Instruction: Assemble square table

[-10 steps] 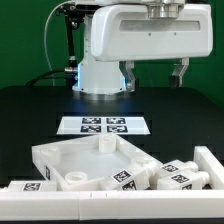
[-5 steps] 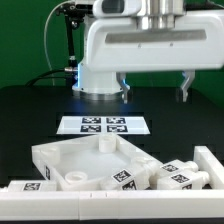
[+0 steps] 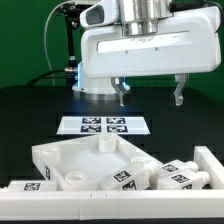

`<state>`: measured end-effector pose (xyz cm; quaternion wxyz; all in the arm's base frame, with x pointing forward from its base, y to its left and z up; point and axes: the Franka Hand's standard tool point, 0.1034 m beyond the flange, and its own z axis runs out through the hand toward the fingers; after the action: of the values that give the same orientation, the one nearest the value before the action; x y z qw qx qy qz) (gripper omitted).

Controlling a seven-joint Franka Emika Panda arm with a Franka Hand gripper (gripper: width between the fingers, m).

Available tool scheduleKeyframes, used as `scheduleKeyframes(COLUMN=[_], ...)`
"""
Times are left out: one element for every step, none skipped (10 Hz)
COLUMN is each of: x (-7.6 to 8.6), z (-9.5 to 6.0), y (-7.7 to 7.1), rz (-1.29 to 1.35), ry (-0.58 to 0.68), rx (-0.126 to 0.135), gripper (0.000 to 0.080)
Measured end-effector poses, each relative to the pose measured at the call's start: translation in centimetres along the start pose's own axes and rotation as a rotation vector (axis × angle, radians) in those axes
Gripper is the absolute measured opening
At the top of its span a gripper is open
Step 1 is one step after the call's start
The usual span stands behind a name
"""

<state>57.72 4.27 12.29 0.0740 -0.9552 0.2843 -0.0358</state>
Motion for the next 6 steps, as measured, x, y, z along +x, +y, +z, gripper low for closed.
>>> scheduleKeyframes(x=[0.1,1.3,2.6,3.2,3.2,3.1], z=[0.2,1.2,1.9,1.8,1.3,1.5], y=[-0.1,-0.7,-1.9,-2.5,-2.7,-2.8], rz=[0.069,0.211,0.354,0.446,0.499,0.493], ry=[-0.008,-0.052,-0.066,-0.062,-0.074,-0.076], rx=[0.003,-0.014,-0.021,-0.010,0.019,0.018], gripper=[0.0649,0.0649,0.0649,0.0649,0.0649,0.0649])
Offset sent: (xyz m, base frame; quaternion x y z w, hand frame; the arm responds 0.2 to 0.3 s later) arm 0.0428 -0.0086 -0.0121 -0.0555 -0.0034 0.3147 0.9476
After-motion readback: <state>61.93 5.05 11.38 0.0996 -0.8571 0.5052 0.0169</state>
